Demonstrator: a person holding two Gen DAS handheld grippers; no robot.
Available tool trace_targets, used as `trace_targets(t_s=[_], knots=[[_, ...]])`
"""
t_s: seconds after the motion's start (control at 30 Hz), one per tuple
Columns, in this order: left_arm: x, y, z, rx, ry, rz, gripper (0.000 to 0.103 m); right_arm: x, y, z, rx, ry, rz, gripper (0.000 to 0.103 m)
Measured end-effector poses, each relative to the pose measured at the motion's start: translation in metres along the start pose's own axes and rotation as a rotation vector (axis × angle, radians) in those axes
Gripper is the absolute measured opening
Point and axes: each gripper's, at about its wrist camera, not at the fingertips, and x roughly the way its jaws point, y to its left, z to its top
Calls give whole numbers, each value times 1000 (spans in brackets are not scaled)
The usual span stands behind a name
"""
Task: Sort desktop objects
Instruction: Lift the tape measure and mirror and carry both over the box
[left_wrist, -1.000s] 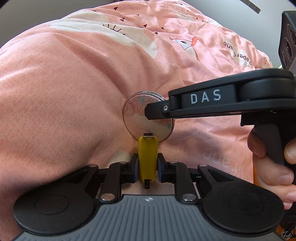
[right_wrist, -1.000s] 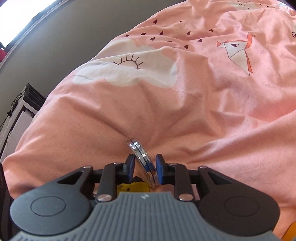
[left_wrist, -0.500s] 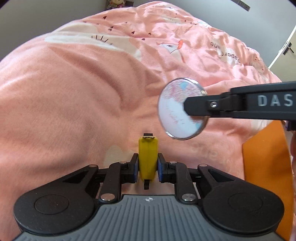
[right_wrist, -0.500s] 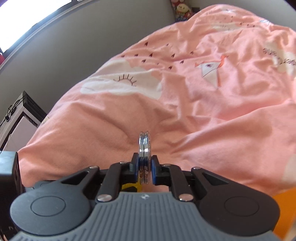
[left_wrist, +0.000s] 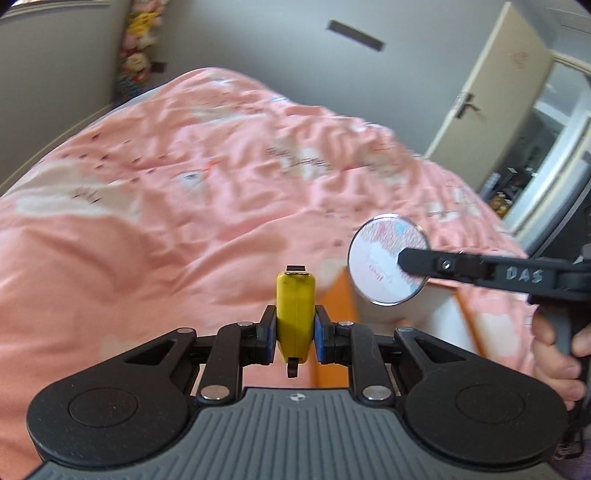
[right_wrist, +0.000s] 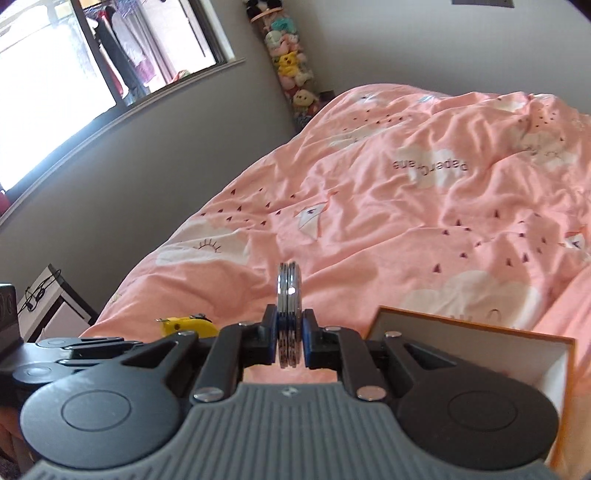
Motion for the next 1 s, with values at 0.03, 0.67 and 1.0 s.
trace_targets(t_s=[0.03,0.67,1.0], knots=[[0,-11,2,17,-1,-31,22,-11,-8,-2,13,-14,-22,14],[153,-109,15,167,299,-115,22,-17,-128,-57,242,61,-217,14],[216,-110,7,220,459,-23,22,24,-146,-61,270,146,-208,14]])
